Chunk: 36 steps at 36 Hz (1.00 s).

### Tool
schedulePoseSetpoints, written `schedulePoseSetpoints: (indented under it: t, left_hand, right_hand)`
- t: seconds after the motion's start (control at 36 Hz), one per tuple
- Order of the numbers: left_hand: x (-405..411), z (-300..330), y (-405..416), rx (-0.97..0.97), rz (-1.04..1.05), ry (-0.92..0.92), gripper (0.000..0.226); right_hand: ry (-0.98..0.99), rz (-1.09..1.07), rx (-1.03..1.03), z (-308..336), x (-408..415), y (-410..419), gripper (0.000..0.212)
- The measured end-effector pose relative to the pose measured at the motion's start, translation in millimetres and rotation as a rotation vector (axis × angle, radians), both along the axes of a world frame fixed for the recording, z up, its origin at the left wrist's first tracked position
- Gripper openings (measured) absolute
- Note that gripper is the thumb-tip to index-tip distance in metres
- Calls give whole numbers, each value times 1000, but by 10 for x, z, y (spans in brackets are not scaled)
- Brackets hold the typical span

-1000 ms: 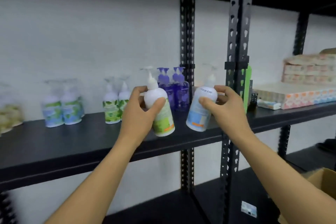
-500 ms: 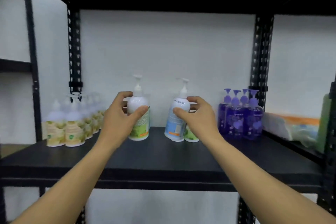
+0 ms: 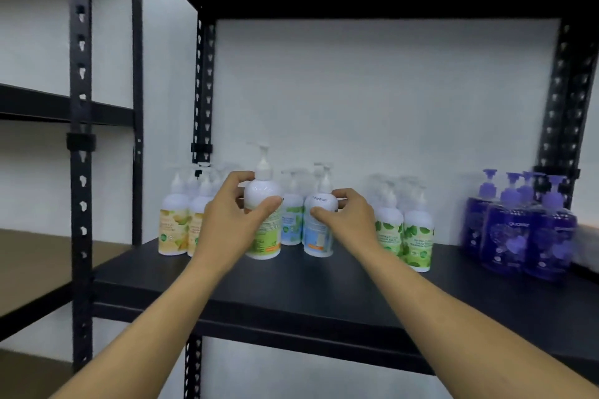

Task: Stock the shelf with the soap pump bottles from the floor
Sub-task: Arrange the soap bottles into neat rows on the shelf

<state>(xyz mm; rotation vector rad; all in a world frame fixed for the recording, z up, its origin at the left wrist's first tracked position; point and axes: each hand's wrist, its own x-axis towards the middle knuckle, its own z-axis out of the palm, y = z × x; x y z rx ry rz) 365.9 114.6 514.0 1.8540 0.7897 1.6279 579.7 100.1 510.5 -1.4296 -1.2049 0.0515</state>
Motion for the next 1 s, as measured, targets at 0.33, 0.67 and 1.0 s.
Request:
schedulePoseSetpoints:
  t: [0.33,0.67,1.0]
  left_hand:
    - [-70,12,99,16,-45,-3,38]
    - [-61,-54,163,8,-55,1,44]
    - [-68,-53,175,23,-59,5,42]
  right_hand:
    - [-10,-38,-46,-119,2,321,50]
    - [-26,-53,-62,-179,11,420,49]
    - [-28,-67,-75,-197,4,485,49]
